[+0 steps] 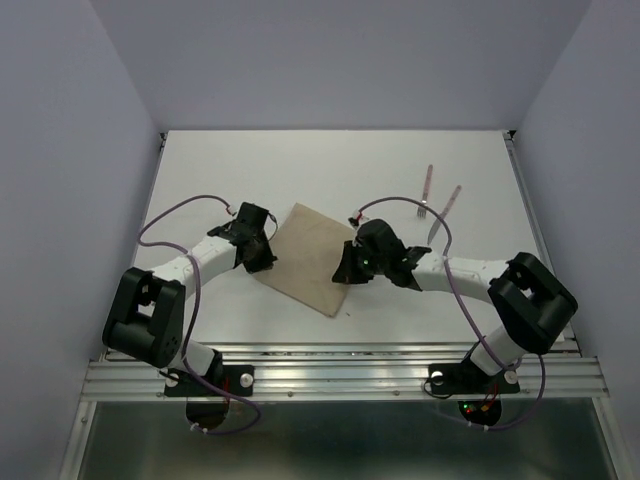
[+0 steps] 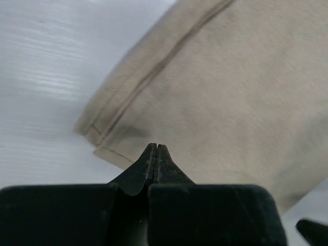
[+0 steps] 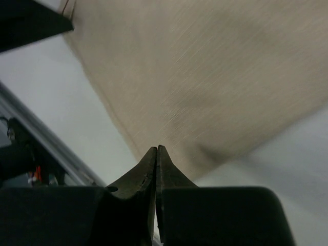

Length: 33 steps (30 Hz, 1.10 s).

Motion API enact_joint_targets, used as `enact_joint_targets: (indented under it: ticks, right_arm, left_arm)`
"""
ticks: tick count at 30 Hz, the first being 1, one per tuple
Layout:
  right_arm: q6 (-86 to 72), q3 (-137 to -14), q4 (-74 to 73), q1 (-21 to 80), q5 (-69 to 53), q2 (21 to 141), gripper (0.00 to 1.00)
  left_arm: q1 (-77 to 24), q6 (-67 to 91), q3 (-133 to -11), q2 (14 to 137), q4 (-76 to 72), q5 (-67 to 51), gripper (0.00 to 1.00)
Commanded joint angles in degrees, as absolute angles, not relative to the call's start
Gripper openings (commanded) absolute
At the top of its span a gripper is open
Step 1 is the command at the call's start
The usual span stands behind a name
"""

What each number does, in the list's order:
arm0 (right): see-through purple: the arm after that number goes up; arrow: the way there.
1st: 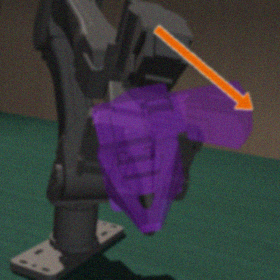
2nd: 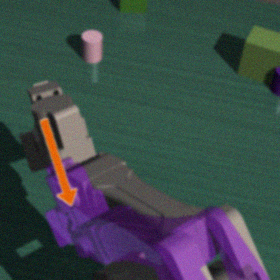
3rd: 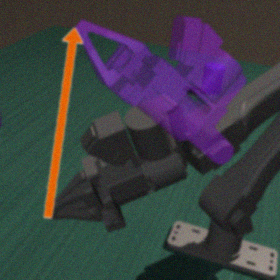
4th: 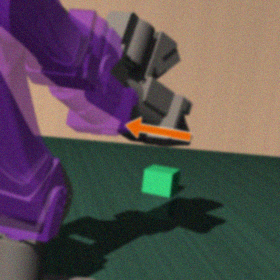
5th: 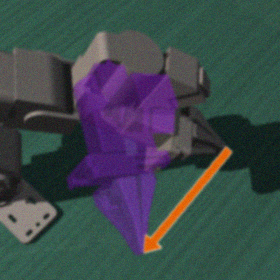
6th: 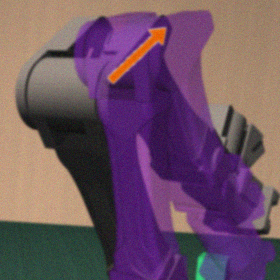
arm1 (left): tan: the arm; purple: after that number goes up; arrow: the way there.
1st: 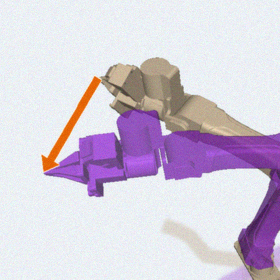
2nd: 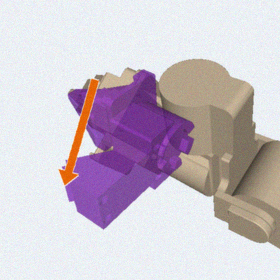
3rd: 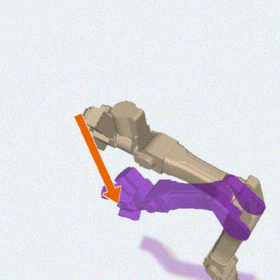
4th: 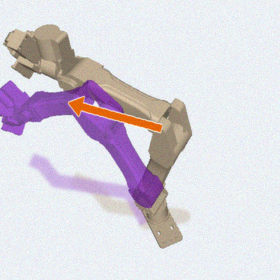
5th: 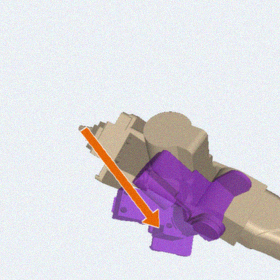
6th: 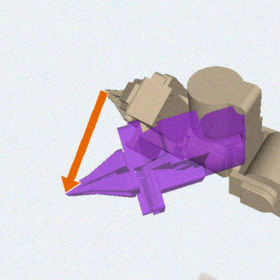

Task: Fold the napkin into a case and place the utensils inside
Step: Rotate the lower triangle-folded napkin at the center of the board.

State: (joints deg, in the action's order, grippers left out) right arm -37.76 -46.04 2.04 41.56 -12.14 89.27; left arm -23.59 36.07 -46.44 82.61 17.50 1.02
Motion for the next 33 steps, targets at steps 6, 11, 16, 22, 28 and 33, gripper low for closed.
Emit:
enact_joint_targets:
  ticks: [6,11,16,22,28,33]
  right_arm:
    - [-36.92,-44.91,2.46,48.51,-16.43,91.93,0.02]
    - [-35.86,-44.56,1.58,50.79,-16.44,93.16,0.01]
    - [-35.60,-43.60,0.88,51.33,-15.82,93.95,0.01]
    - [-36.12,-41.31,-2.09,51.33,-11.09,94.40,0.01]
    - [-35.33,-39.91,-7.38,50.72,-1.24,89.74,0.01]
    - [-32.97,-40.34,-11.77,49.04,5.27,87.72,0.01]
  left_arm:
    - [-17.06,37.70,-45.09,82.88,15.74,4.83,0.00]
    - [-13.63,39.02,-44.64,84.45,13.19,6.23,0.00]
    - [-13.54,39.99,-45.79,87.97,12.75,8.09,0.00]
    - [-13.54,40.52,-44.48,90.61,11.16,7.12,0.00]
    - [-14.85,41.04,-40.44,87.11,10.63,3.43,0.00]
    - [-19.33,43.33,-35.60,80.78,10.63,0.53,0.00]
